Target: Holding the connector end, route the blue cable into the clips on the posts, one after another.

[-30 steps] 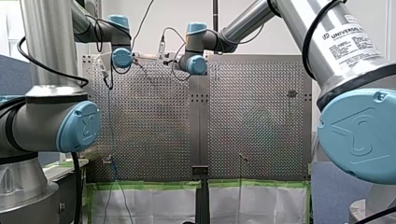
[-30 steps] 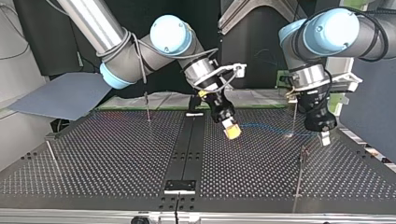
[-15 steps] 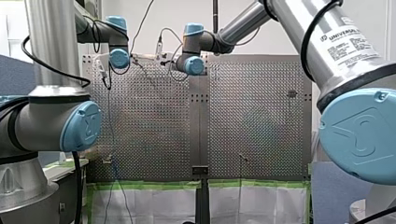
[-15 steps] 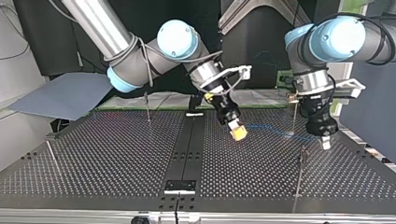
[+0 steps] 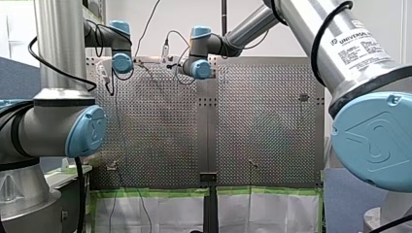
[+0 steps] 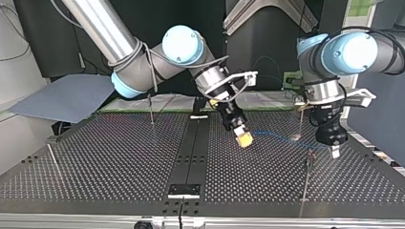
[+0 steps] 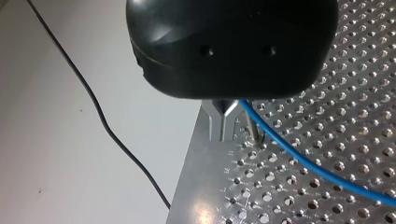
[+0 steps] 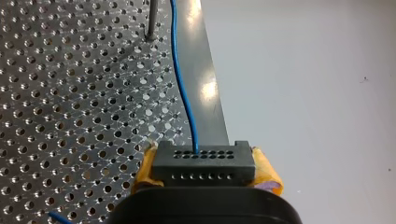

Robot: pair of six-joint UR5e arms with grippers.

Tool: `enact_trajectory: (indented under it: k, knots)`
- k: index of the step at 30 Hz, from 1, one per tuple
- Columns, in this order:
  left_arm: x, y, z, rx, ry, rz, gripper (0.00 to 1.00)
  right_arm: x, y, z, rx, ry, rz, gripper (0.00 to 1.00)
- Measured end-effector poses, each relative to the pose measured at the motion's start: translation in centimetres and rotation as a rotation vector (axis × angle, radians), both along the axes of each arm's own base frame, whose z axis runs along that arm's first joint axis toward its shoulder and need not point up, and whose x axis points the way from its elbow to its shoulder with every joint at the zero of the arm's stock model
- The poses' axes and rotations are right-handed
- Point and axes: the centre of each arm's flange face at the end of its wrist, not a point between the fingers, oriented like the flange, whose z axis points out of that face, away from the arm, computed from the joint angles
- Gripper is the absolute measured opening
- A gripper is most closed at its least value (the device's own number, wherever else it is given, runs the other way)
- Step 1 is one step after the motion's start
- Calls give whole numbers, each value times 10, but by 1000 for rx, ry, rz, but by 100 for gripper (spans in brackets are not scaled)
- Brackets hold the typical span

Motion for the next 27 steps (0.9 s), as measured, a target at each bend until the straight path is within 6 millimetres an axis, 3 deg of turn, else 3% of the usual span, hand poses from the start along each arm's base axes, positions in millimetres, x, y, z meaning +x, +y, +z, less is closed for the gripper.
enact_trajectory:
  k: [6, 27]
  knots:
    - [8, 4, 5, 5, -9, -15, 0, 3, -4, -2, 1, 0, 1, 0]
    - [35, 24, -6, -13, -1, -86, 0, -2, -25, 5, -5, -15, -17, 0]
